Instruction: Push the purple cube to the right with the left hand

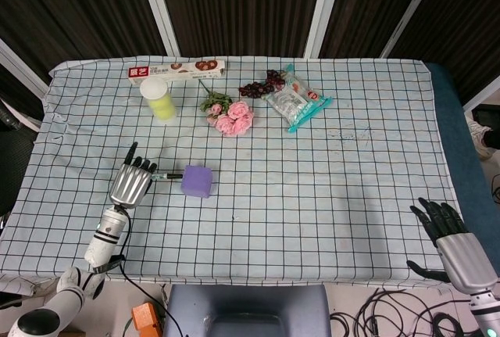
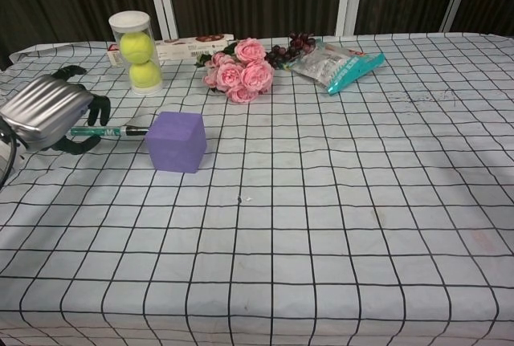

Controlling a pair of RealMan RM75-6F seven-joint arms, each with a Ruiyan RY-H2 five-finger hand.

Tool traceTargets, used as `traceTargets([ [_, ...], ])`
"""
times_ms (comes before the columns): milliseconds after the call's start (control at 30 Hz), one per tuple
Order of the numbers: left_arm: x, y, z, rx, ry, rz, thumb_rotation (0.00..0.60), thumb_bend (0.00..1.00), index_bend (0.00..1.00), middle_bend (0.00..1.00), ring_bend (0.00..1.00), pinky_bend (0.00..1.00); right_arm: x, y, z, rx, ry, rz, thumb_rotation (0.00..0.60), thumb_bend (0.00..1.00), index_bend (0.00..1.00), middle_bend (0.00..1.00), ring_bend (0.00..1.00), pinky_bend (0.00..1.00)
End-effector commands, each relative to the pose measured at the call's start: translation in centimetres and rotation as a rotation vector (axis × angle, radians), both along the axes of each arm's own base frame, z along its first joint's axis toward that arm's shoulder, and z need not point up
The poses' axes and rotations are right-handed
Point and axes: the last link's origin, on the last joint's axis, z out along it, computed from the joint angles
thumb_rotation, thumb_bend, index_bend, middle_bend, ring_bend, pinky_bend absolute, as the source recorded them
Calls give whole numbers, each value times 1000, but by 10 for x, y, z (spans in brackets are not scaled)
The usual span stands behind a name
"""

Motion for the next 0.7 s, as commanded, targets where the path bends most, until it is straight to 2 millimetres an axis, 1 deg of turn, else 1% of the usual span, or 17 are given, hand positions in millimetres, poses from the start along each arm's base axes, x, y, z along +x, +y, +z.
traceTargets([
  [33, 6, -1, -6, -13, -15, -14, 600, 465, 750, 800, 448, 116, 0, 0, 1, -2, -1, 0, 600, 305, 0, 0, 0, 56],
  [133, 13, -3, -13, -24, -19, -32, 600, 465, 750, 801, 450, 116, 0, 1, 1, -5, -3, 1, 600, 305, 0, 0, 0, 56],
  [300, 32, -5, -27, -35, -54, -48, 600, 465, 751, 801, 456, 117, 0, 1, 2, -3, -4, 2, 600, 305, 0, 0, 0, 56],
  [533, 55, -12, -52, -47, -73, -51, 600, 465, 752, 802, 456, 117, 0, 3, 5, -13, -14, 5, 600, 305, 0, 0, 0, 56],
  [700, 72, -17, -68, -45, -103, -11, 600, 465, 752, 802, 456, 116, -1, 5, 8, -24, -21, 11, 600, 305, 0, 0, 0, 56],
])
